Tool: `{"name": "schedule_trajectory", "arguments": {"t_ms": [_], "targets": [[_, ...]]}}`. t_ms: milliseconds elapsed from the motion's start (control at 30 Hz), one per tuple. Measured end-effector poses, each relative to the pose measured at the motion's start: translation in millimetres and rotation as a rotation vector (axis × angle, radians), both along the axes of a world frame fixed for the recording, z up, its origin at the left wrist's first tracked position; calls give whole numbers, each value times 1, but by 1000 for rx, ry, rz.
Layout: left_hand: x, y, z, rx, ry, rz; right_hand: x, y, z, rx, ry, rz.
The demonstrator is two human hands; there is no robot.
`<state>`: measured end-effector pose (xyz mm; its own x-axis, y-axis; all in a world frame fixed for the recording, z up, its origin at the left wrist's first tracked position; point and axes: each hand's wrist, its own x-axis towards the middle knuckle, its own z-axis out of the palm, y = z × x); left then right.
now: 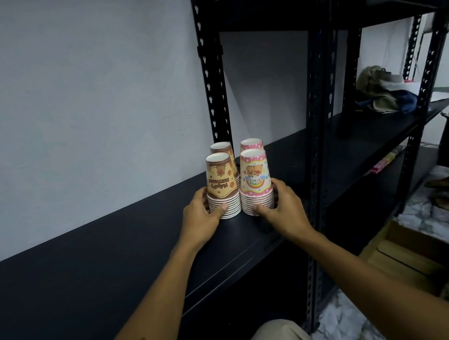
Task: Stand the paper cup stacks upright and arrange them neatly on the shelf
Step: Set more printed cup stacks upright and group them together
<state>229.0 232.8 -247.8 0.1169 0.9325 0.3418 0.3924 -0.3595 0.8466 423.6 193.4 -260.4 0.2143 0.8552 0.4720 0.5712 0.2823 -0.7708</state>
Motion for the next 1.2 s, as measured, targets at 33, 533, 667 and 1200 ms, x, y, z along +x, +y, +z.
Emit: {"name": "schedule_trajectory", "arguments": {"t_ms": [33,533,667,1200], "targets": [[0,1,0,-25,-14,-1,0,1,-1,-1,-4,-9],[-1,3,-3,-49,-14,22,-5,3,-10,24,-36,-49],[-1,3,-2,-45,-4,23,-4,3,-9,18,-34,-43],[-5,-4,1,-126,-44,100,-1,-1,-6,-38,-75,-20]]}}
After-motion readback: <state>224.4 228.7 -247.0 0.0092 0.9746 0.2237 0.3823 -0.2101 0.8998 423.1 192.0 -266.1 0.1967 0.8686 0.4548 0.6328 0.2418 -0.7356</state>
